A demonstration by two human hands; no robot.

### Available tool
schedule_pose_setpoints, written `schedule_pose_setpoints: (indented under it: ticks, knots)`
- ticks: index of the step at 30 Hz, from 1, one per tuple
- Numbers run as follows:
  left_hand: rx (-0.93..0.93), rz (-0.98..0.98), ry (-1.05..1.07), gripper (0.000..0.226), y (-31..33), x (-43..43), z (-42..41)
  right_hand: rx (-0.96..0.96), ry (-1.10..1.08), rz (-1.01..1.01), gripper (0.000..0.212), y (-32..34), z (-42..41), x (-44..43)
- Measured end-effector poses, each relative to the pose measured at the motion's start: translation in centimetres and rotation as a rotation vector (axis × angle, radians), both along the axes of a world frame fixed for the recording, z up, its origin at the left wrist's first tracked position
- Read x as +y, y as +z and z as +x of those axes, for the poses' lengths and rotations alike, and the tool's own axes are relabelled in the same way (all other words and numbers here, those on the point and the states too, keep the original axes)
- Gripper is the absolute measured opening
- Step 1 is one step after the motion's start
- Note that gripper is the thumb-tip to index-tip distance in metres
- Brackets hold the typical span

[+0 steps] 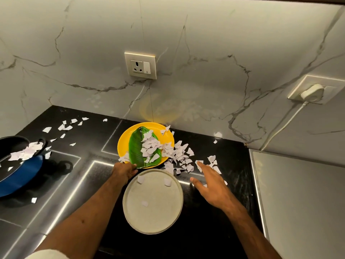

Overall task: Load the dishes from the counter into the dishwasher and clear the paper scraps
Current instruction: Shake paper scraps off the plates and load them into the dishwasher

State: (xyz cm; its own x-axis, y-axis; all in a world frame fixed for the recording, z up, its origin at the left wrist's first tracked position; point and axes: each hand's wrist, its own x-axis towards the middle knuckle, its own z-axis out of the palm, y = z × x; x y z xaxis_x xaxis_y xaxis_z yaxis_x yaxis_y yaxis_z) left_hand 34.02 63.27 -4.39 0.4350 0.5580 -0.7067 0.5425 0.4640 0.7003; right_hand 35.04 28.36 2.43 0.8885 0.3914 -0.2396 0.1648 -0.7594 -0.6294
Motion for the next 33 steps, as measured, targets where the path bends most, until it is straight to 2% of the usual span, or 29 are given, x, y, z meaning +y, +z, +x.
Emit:
schedule_pose_setpoints:
  ticks: [6, 15, 21, 24, 30, 33]
  knots:
    - [-0.006, -0.060, -0.004, 0.010, 0.6, -0.7, -0.7, 0.016, 0.005, 0.002, 0.075, -0.7, -0.7, 0.5]
    - [-0.061, -0.052, 0.010, 0.005, 2.3, 0.0, -4.6, 0.028, 0.003, 0.041, 0.076, -0.2, -1.5, -0.3]
    - [-0.057, 0.035, -0.255, 0.010, 2.5, -2.4, -10.9, 0.030, 0.041, 0.074, 0.071, -0.3, -1.9, 1.0]
    - [-0.010, 0.047, -0.364, 0.008, 1.5, -3.3, -13.2, 0.012, 0.142, 0.102, 0.063, -0.9, -2.9, 2.4]
    - [0.045, 0.082, -0.494, 0.009, 0.4, -3.5, -14.4, 0.038, 0.344, -0.006, 0.059, -3.1, -4.3, 4.6]
    - [0.090, 0.147, -0.640, 0.012, 0.8, -2.5, -14.1, 0.030, 0.367, -0.023, 0.061, -3.4, -4.0, 5.0]
